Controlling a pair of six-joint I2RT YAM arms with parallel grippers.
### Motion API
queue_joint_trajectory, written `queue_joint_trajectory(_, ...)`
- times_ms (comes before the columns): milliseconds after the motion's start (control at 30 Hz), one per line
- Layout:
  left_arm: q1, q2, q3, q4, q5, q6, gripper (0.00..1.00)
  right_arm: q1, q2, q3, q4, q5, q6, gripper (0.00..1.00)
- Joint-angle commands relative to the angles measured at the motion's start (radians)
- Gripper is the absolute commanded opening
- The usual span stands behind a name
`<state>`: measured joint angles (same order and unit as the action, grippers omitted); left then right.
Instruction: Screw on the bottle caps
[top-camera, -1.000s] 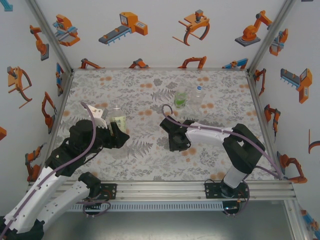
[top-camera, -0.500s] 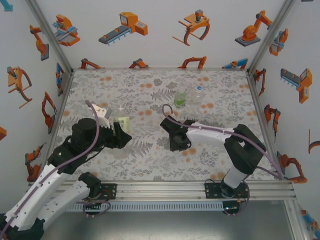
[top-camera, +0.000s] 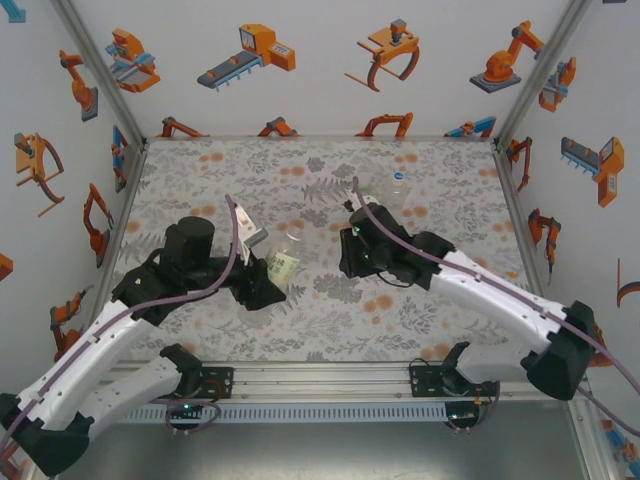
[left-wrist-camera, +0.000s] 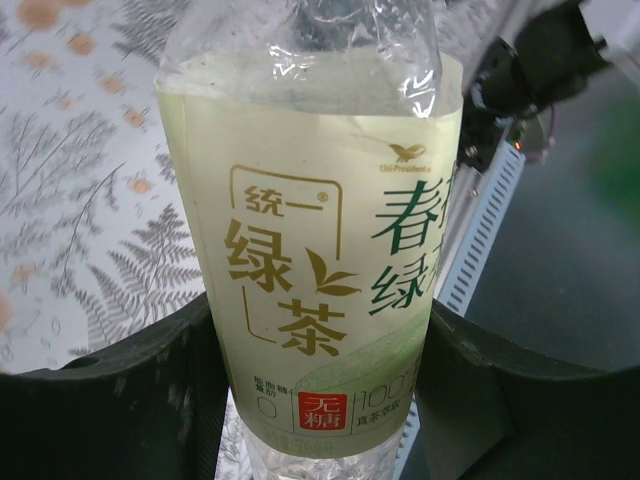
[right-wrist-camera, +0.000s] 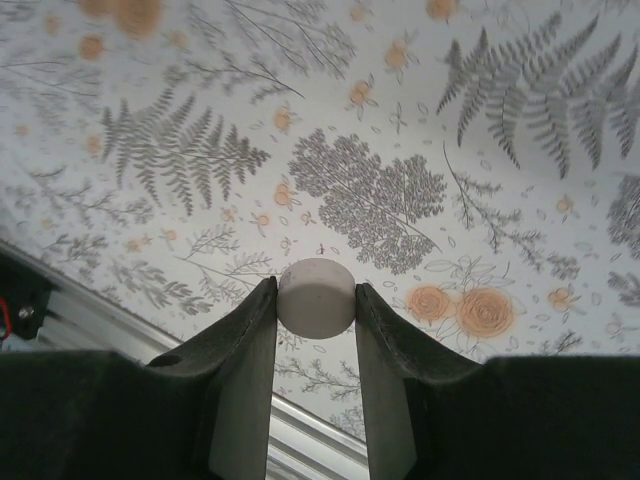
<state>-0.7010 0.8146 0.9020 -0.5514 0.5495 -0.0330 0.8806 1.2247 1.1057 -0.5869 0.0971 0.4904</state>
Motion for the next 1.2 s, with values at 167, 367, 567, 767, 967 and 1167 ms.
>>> queue_joint_trajectory(167,-0.119,-0.021,0.038,-0.100,0.059,0.366,0.00,0.004,-0.180,0.072,0.067,-0.219,-0.324,0.15)
queue_joint_trajectory(367,-0.138,-0.003,0.052,-0.153,0.025,0.414,0.00,0.003,-0.221,0.152,0.035,-0.508,-0.495,0.15)
queue_joint_trajectory(567,-0.149,0.001,0.051,-0.166,0.013,0.431,0.00,0.005,-0.230,0.154,0.115,-0.702,-0.524,0.16)
queue_joint_trajectory(767,-0.155,0.005,0.054,-0.174,0.012,0.449,0.00,0.013,-0.228,0.122,0.132,-0.777,-0.601,0.18)
queue_joint_trajectory(967,-0.157,0.014,0.066,-0.194,0.016,0.470,0.00,0.024,-0.222,0.083,0.170,-0.846,-0.648,0.17)
queue_joint_trajectory(1167,-0.164,0.024,0.077,-0.234,0.053,0.522,0.00,0.032,-0.206,0.056,0.195,-0.866,-0.654,0.17)
